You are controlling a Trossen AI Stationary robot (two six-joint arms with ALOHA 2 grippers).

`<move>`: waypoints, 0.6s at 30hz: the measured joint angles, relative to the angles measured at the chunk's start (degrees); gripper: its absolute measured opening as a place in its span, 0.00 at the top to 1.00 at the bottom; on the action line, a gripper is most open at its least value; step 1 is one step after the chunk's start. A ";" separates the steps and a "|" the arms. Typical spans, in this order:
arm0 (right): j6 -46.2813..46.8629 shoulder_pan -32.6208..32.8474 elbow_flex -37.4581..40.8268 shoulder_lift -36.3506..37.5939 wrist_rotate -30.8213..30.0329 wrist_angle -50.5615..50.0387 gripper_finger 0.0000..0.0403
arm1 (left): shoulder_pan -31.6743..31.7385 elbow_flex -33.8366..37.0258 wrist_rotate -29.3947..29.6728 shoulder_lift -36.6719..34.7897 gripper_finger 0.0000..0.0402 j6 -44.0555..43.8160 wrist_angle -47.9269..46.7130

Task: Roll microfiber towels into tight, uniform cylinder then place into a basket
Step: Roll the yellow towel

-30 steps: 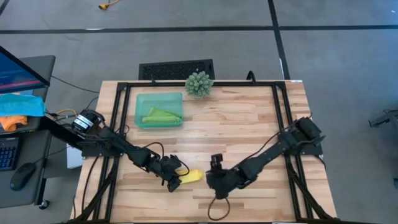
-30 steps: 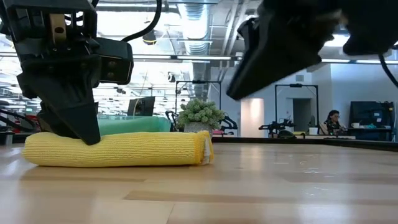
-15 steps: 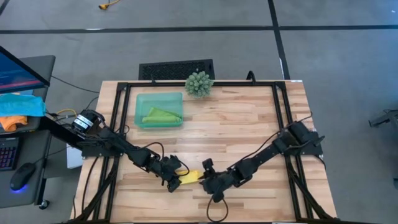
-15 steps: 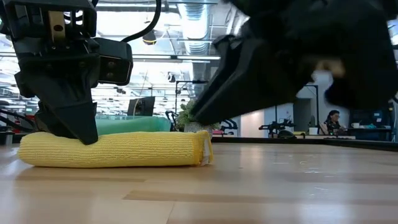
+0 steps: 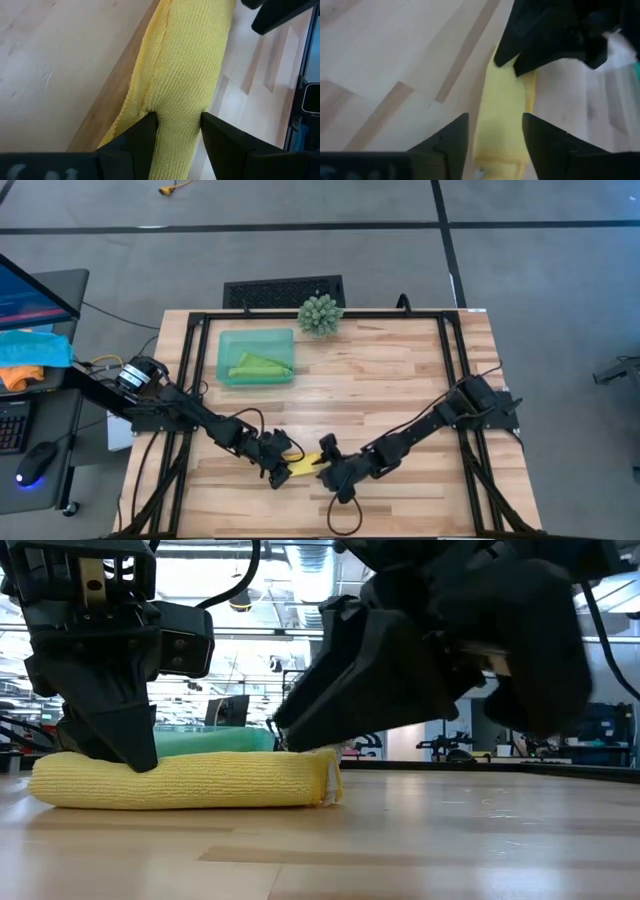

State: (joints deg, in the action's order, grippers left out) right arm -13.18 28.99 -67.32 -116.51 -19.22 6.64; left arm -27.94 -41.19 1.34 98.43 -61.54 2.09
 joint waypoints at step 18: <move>2.40 -4.72 -0.95 -5.25 7.02 0.51 0.49 | 0.02 0.00 0.11 0.00 0.61 -0.26 0.04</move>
State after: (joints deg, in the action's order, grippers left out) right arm -10.78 24.28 -68.27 -121.75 -12.20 7.15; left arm -27.92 -41.19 1.45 98.43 -61.80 2.13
